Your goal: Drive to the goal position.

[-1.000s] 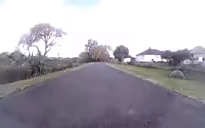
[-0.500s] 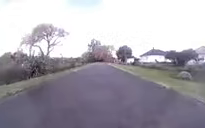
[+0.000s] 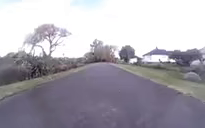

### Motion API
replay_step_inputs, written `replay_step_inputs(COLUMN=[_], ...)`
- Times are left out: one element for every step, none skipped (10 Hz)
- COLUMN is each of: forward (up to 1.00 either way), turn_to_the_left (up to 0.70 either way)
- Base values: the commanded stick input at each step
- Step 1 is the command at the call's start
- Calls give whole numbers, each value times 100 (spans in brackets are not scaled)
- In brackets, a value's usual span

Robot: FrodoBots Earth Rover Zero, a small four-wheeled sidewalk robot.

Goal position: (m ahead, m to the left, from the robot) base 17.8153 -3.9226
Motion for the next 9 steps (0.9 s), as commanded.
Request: replay_step_inputs(forward=[85, 85, 85, 85, 85, 85, 85, 85, 85], turn_to_the_left=[-34, -34, -34, -34, -34, -34, -34, -34, -19])
